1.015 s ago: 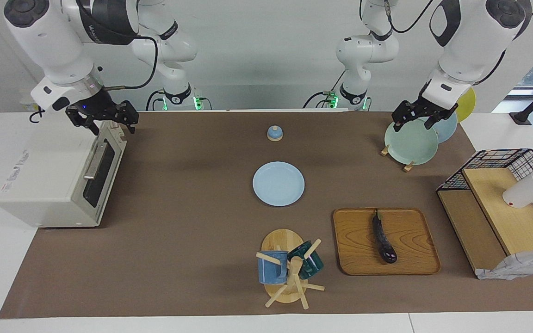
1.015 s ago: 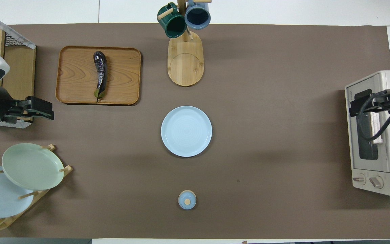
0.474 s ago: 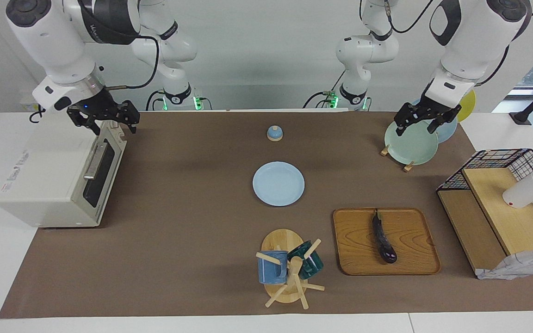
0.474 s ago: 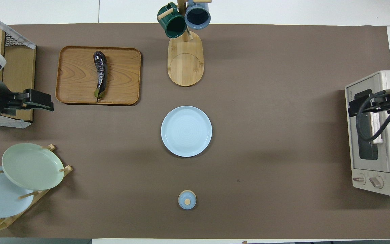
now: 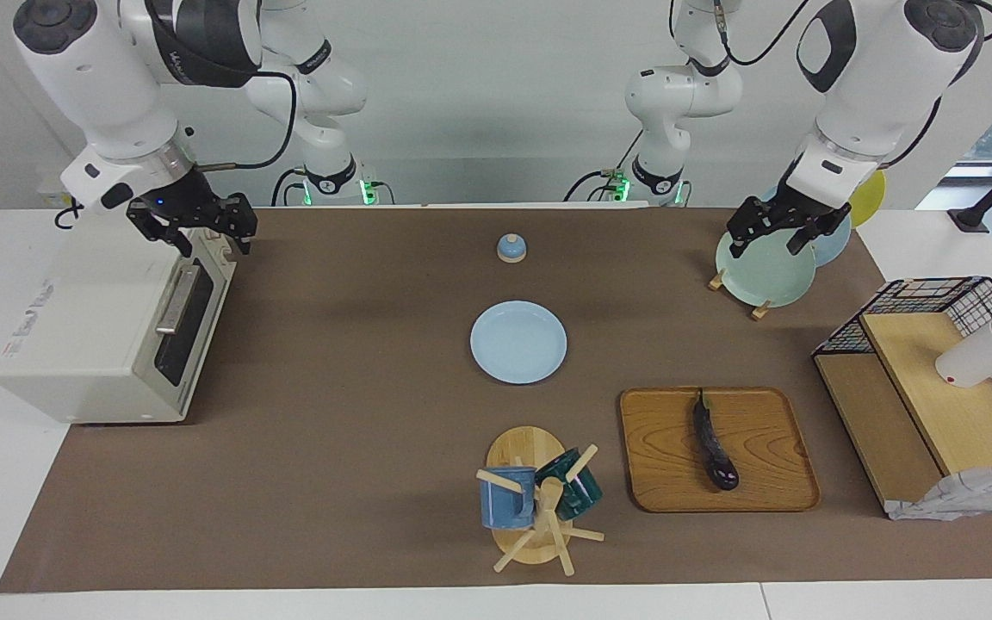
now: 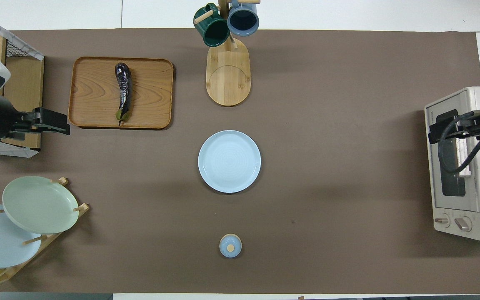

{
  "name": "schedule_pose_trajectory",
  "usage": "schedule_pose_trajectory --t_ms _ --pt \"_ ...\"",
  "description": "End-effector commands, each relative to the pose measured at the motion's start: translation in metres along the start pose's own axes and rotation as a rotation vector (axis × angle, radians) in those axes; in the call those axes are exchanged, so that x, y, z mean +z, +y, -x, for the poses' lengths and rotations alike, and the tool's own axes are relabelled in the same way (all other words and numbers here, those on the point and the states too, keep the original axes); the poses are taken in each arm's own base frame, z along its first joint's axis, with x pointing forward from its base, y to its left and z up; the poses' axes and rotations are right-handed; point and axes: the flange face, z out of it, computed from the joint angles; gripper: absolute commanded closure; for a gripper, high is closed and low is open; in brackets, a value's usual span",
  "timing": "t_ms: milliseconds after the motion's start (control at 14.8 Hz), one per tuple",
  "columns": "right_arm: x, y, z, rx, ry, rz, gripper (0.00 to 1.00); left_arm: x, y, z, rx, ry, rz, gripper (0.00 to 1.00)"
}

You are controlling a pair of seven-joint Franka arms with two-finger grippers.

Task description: Put eggplant into oven

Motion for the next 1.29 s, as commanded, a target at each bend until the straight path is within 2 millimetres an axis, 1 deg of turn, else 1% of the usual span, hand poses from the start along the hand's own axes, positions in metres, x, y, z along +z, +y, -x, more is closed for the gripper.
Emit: schedule_pose_trajectory --t_ms 0,68,203,338,474,677,744,812,880,947,1015,1218 --pt "0.016 0.014 0.016 -0.073 0.03 -0.022 1.0 0.02 0.003 -0.02 -0.003 -0.001 0.02 0.0" --pt "0.024 0.018 0.017 -0.072 0.047 -0.015 1.0 0.03 0.004 -0.031 -0.001 -0.007 0.021 0.0" --pt "0.038 0.025 0.022 -0.056 0.037 -0.001 1.0 0.056 0.008 -0.055 0.011 -0.028 0.021 0.0" --pt "0.046 0.045 0.024 -0.023 0.028 0.029 1.0 0.09 0.011 -0.082 0.011 -0.02 0.032 0.0" --pt "0.051 0.051 0.02 -0.023 0.047 0.053 1.0 0.123 0.009 -0.101 0.032 0.007 0.039 0.0" --pt "0.068 0.054 0.019 -0.034 0.033 0.091 1.0 0.171 0.007 -0.122 0.082 0.019 0.046 0.0" --pt "0.075 0.055 0.019 -0.036 0.038 0.094 1.0 0.19 0.008 -0.129 0.092 0.026 0.047 0.0" --pt "0.081 0.058 0.02 -0.039 0.035 0.109 1.0 0.208 0.013 -0.134 0.111 0.034 0.051 0.0" --pt "0.089 0.071 0.022 -0.022 0.032 0.117 1.0 0.223 0.019 -0.139 0.123 0.051 0.053 0.0" --pt "0.097 0.078 0.022 -0.016 0.031 0.117 1.0 0.237 0.019 -0.144 0.122 0.066 0.055 0.0" --pt "0.105 0.079 0.022 -0.017 0.023 0.115 1.0 0.245 0.02 -0.146 0.124 0.073 0.055 0.0" --pt "0.111 0.08 0.026 -0.071 -0.002 0.122 1.0 0.259 0.021 -0.152 0.137 0.11 0.05 0.0"
